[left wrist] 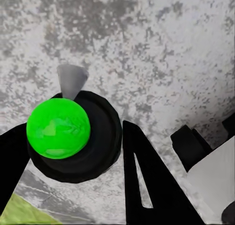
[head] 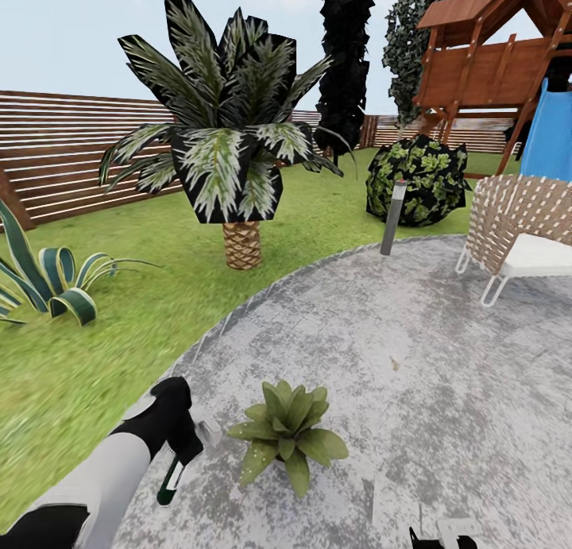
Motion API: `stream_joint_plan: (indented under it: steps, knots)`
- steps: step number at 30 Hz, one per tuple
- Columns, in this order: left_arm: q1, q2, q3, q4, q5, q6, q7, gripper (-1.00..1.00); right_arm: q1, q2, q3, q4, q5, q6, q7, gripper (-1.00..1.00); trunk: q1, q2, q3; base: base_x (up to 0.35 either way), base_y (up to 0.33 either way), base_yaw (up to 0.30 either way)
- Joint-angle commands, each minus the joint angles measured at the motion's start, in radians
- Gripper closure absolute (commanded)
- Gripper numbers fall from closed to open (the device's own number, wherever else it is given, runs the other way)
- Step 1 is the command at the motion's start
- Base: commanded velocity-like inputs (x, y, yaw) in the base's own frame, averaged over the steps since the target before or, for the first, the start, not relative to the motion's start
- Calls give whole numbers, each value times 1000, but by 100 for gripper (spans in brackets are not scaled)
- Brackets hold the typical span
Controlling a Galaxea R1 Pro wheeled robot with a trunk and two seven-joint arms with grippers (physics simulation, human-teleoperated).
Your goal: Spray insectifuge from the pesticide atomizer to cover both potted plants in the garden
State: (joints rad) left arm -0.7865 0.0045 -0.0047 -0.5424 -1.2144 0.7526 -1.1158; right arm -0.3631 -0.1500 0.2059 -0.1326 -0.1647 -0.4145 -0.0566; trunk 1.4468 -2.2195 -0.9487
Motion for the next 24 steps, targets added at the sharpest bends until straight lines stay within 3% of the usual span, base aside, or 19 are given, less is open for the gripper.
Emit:
stream_joint_plan:
  steps: [1, 4, 7, 13, 15, 19, 24]
  knots:
    - [-18, -2, 0, -3, -44, 8, -64, 100, 0, 0, 9, 0, -9, -3, -3, -100, 0, 0, -1, 0, 0, -3]
    - [-69, 5, 0, -7, -108, 7, -218, 100, 0, 1, 9, 1, -9, -3, -3, -100, 0, 0, -1, 0, 0, -1]
    - [-105, 6, 1, -8, -125, 8, -262, 100, 0, 1, 9, 1, -9, -3, -3, -100, 0, 0, -1, 0, 0, 0]
    - [-77, 12, 3, -4, -127, 4, -236, 100, 0, 3, 10, 1, -9, -3, -3, -100, 0, 0, -1, 0, 0, 0]
    - [-20, 13, 10, 5, -109, 0, -152, 100, 0, 5, 10, 1, -8, -3, -3, -100, 0, 0, -1, 0, 0, 0]
    - [-3, 13, 11, 9, -75, -2, -139, 100, 0, 6, 10, 1, -8, -3, -3, -100, 0, 0, -1, 19, 8, 0]
    - [-1, 9, 11, -1, -71, -2, -138, 100, 0, 6, 10, 1, -7, -3, -3, -100, 0, 0, -1, 235, 85, 0]
